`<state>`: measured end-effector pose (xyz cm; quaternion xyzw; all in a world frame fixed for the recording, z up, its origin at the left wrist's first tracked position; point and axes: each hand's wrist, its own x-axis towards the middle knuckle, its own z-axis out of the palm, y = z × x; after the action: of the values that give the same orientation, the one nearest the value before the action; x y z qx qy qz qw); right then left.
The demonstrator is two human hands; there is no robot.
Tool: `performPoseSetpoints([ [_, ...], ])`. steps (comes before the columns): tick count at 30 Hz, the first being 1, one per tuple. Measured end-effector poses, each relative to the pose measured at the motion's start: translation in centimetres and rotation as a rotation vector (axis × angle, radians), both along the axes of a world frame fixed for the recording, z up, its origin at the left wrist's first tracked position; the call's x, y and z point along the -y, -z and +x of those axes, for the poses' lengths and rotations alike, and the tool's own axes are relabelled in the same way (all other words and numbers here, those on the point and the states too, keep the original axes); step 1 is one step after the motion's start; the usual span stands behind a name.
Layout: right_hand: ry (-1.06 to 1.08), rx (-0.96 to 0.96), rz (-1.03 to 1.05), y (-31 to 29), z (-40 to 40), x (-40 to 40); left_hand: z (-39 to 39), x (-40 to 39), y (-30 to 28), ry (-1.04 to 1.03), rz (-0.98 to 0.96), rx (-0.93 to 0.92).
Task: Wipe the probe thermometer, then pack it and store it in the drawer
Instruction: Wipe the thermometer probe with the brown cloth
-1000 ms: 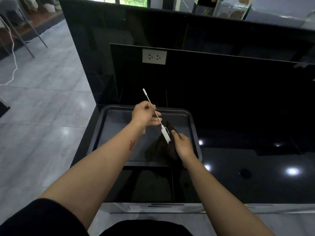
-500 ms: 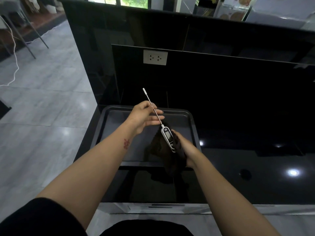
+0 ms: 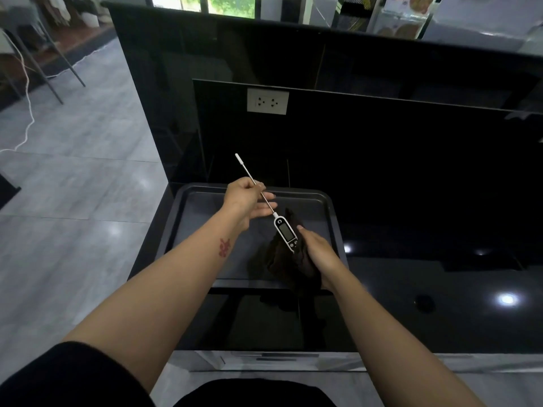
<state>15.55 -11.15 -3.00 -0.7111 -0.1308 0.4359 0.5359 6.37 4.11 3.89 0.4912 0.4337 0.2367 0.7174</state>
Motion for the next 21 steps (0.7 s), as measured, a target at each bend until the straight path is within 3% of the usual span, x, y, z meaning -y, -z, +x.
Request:
performPoseSetpoints([
  [6,-0.034,-0.035,0.018,-1.0,-0.1,-1.2,0.2,1.2,0.0,0.065,0.071,0.019],
  [12,0.062,-0.164,0.001,0.5,-0.3,0.9,-0.4,-0.1,0.0,0.051,0.043,0.062],
  [16,0.165,0.022,-0.026,0.9,-0.2,0.5,-0.6,-0.1,0.4,0.078,-0.036,0.085],
  [21,0.185,0.238,-0.027,0.8,-0.9,0.6,0.0,-0.3,0.3,-0.051,-0.17,0.014],
])
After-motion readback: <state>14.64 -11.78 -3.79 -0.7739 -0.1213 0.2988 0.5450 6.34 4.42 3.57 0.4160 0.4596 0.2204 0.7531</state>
